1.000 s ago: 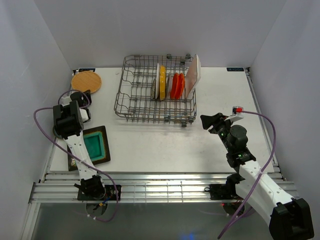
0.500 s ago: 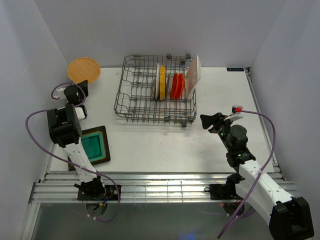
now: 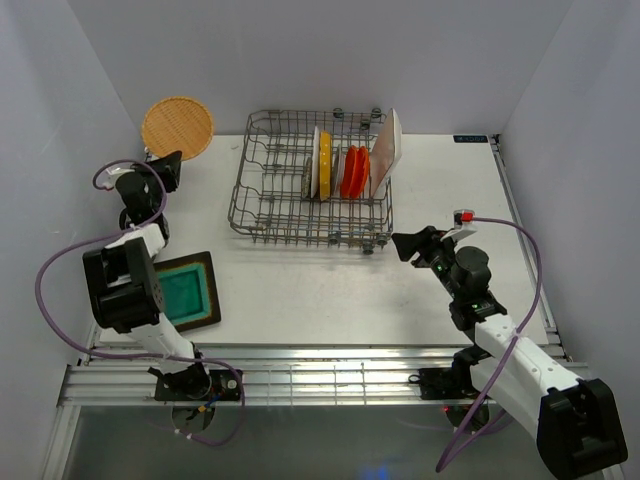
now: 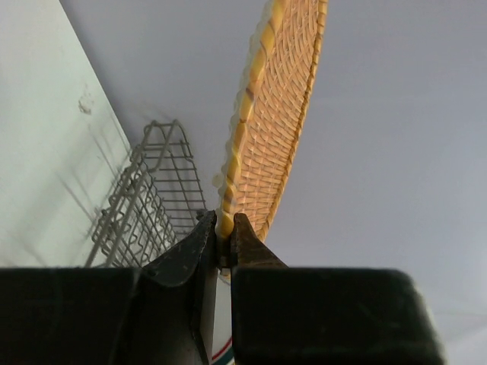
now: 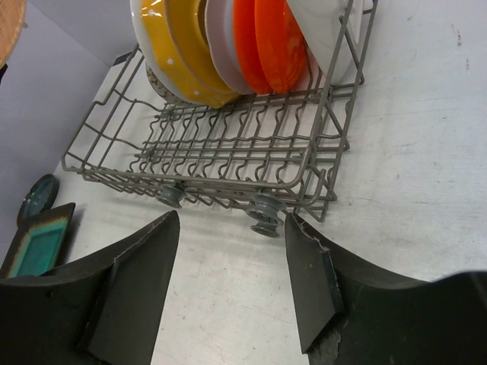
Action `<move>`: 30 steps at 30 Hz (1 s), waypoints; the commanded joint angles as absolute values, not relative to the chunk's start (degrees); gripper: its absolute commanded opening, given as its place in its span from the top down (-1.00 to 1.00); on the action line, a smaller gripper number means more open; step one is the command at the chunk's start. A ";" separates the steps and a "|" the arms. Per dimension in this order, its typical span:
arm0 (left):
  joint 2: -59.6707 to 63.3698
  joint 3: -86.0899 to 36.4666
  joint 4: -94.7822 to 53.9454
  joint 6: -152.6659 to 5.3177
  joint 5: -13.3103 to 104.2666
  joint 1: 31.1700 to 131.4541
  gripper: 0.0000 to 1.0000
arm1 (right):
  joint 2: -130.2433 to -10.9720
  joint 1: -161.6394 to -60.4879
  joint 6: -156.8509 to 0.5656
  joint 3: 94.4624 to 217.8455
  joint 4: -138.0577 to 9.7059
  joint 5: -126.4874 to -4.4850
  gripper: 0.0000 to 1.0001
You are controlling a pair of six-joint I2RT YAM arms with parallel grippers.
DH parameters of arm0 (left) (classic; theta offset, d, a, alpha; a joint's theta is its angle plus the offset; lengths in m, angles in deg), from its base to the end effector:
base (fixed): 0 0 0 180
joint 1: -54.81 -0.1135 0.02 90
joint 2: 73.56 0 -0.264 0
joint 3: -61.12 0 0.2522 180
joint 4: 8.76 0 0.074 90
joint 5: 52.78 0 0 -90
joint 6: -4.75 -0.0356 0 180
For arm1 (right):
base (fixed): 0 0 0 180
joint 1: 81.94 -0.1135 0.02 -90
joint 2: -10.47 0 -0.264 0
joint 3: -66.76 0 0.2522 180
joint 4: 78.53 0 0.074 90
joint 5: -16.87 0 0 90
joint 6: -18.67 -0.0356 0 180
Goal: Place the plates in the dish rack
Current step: Pick up the plate from the corner of the board.
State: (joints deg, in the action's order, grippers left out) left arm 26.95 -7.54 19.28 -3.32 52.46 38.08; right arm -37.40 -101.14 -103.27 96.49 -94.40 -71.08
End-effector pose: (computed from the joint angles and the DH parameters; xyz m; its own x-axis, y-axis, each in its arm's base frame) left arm 0.3767 0.1034 0.2328 0.0174 -0.9923 -0.1228 -0.0667 0.1214 -0.9904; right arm 0.1810 0.0644 0.2264 -0.2235 0.4820 -0.8472 -0.2878 0.7978 0.5298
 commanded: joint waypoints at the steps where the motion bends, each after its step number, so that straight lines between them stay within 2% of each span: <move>1: 18.65 -5.74 18.79 -2.90 56.11 38.99 1.00 | -37.78 -101.36 -102.44 97.83 -99.49 -68.82 -0.28; 3: 14.97 -4.33 18.35 -2.90 56.03 40.39 1.00 | -38.04 -101.36 -102.09 98.01 -99.75 -68.03 -0.17; 6: 11.45 -1.78 17.03 -2.02 55.85 44.08 1.00 | -37.17 -101.36 -102.18 98.10 -99.58 -66.89 -0.14; 12: 3.10 3.75 16.33 -0.71 57.26 50.15 1.00 | -33.74 -101.36 -101.39 96.96 -100.89 -65.92 -0.31; 22: -8.25 7.80 14.83 -0.53 55.67 60.34 1.00 | -32.07 -101.36 -100.51 97.39 -101.07 -64.16 -0.39; 25: -9.39 9.65 14.74 -1.40 56.02 62.63 1.00 | -31.28 -101.36 -100.51 97.31 -101.33 -63.29 -0.48; 30: -8.70 12.46 14.74 -2.28 57.78 64.04 1.00 | -30.66 -101.36 -100.33 96.87 -101.60 -63.19 -0.82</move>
